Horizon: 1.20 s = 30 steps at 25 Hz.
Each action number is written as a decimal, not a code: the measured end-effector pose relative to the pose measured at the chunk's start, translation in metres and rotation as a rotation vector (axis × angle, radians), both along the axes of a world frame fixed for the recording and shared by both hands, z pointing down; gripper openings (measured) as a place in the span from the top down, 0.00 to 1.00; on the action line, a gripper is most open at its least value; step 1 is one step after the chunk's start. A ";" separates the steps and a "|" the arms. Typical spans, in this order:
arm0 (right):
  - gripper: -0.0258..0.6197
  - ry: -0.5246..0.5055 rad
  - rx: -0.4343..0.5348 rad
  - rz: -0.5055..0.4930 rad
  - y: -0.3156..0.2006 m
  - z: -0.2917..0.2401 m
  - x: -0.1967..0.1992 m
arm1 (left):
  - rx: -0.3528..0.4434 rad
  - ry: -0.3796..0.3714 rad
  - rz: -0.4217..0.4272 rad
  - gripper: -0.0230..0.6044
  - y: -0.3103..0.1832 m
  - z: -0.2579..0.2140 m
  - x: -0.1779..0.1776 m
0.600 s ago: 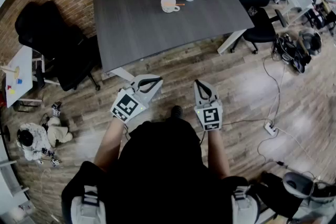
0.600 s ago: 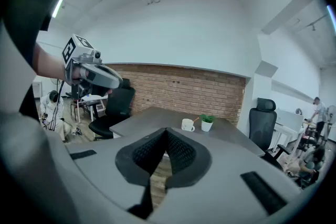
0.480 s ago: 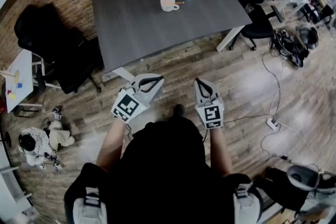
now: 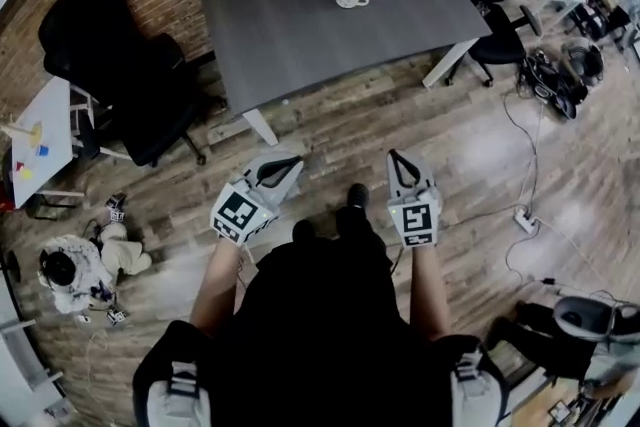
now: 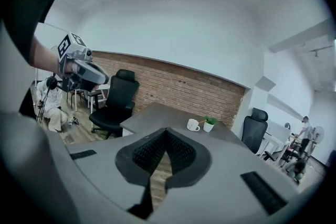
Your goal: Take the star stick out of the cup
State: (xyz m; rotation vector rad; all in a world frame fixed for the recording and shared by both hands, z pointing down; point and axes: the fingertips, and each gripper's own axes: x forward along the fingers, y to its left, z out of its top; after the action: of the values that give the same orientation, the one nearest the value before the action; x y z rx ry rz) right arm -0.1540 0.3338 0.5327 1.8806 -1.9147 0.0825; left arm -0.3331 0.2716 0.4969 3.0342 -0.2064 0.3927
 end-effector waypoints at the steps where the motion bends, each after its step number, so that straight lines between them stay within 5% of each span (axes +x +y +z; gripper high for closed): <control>1: 0.96 0.003 -0.005 0.002 0.001 0.001 -0.006 | -0.006 0.000 -0.008 0.96 -0.002 0.001 -0.008; 10: 0.96 0.031 -0.034 0.002 -0.016 0.010 -0.010 | -0.027 0.003 -0.021 0.96 -0.014 0.008 -0.012; 30: 0.96 0.011 -0.019 -0.142 -0.118 0.004 0.160 | 0.023 -0.006 -0.150 0.96 -0.092 -0.016 0.156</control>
State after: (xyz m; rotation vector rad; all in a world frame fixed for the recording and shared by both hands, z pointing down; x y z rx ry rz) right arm 0.0059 0.2159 0.5370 1.7241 -2.0265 0.0457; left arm -0.1772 0.1792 0.4808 3.0141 -0.4388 0.3904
